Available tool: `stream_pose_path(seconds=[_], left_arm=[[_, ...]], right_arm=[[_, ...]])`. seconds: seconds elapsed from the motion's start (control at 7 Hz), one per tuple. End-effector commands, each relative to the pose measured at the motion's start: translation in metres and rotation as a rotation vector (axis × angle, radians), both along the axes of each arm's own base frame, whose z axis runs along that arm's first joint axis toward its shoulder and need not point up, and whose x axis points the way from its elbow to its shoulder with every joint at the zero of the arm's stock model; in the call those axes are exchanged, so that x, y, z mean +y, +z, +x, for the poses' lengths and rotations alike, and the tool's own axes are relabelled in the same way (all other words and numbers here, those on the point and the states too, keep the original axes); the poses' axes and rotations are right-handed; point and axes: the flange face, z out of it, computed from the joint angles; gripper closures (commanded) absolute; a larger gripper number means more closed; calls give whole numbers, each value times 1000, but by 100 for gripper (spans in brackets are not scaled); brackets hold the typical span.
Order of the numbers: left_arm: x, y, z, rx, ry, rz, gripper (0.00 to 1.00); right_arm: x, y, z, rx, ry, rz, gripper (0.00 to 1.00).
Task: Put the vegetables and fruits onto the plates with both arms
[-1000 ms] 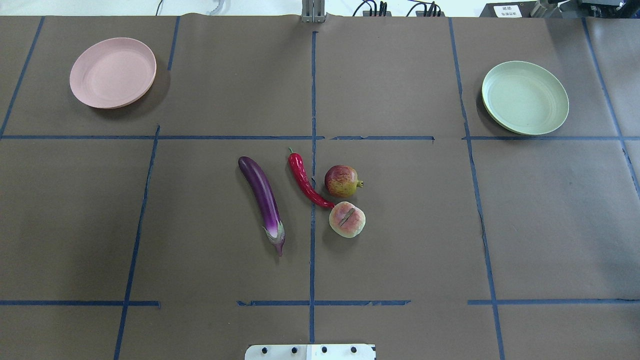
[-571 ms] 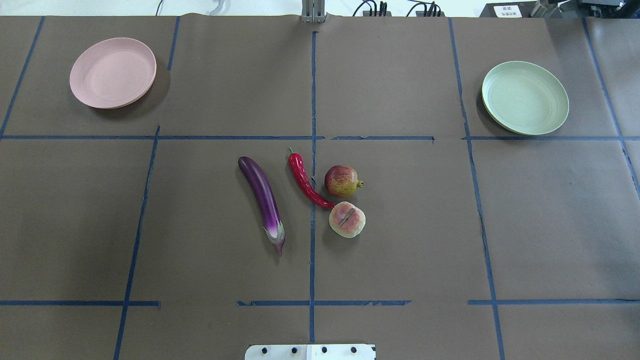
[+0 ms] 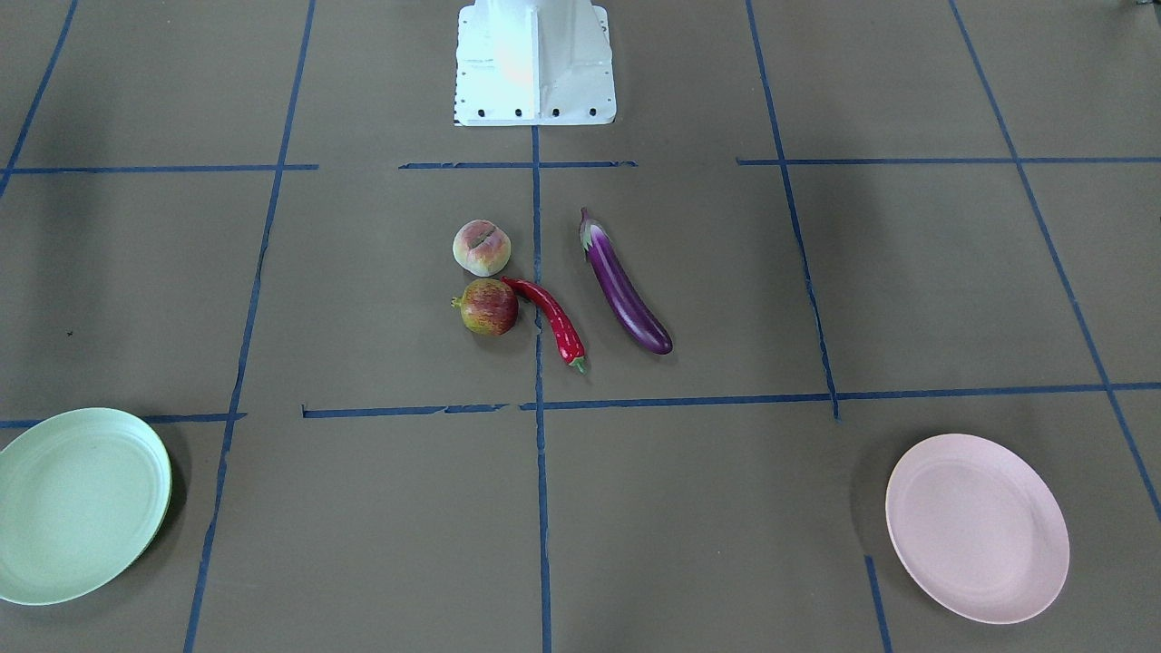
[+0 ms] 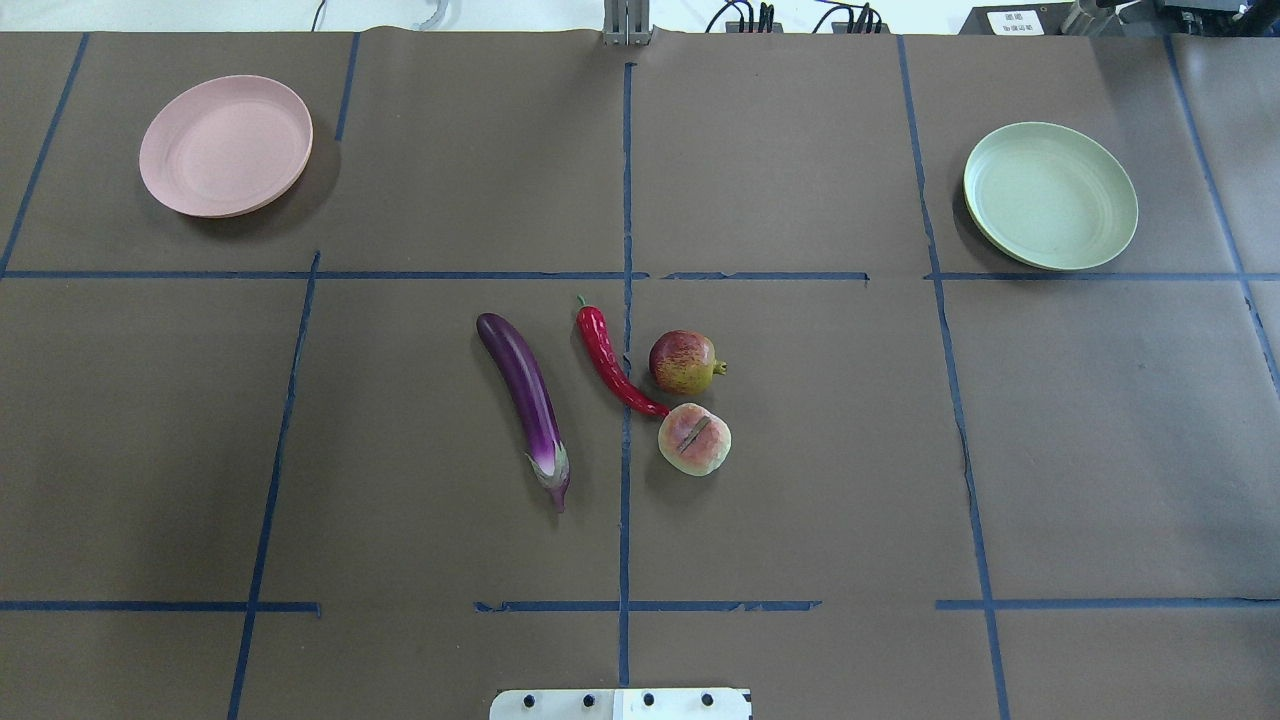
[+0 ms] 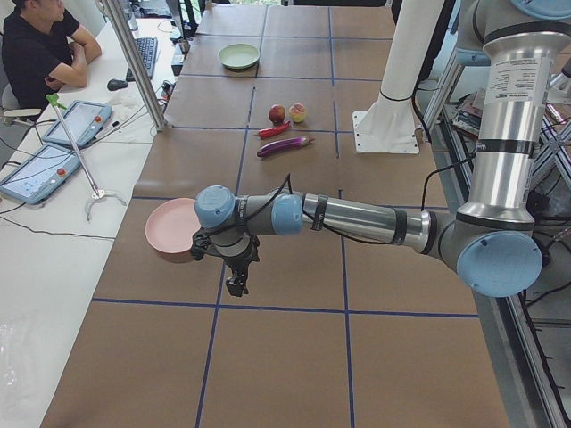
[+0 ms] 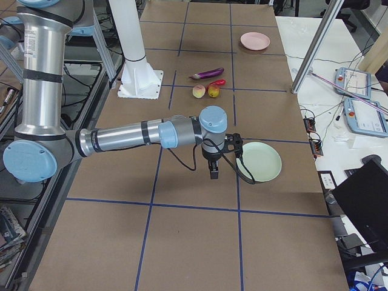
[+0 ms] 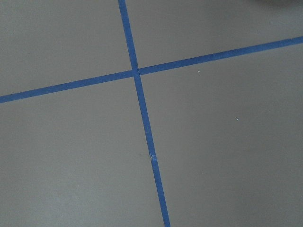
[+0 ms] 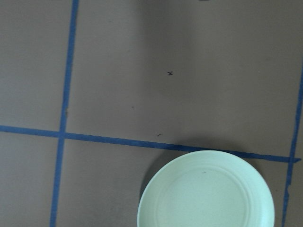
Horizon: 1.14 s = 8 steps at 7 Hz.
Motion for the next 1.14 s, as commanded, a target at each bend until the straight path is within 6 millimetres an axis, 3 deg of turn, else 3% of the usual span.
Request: stream_pose_path(seconds=[0.0,0.14,0.43,0.57,0.71,1.0], left_arm=[[1,-6,1,3,2,15,0],[1,-5,2,3,3,13,0],[2,-7,2,3,4,19,0],[1,-3,4,3,9,12,0],[0,-1,4,4,7,28,0],[-1,-4,5,5,9,39,0]], right_arm=[[-14,-70,-87,-53,8,-82,0],[-32,-127,-146,-79,31,-111,0],[-13,-214,-248,-95,51,-126,0],[11,-259,-327,-88,77,-146,0],[16,-287,-389,-74,114,-148,0],[3,-328,-468,-68,192,-220,0]])
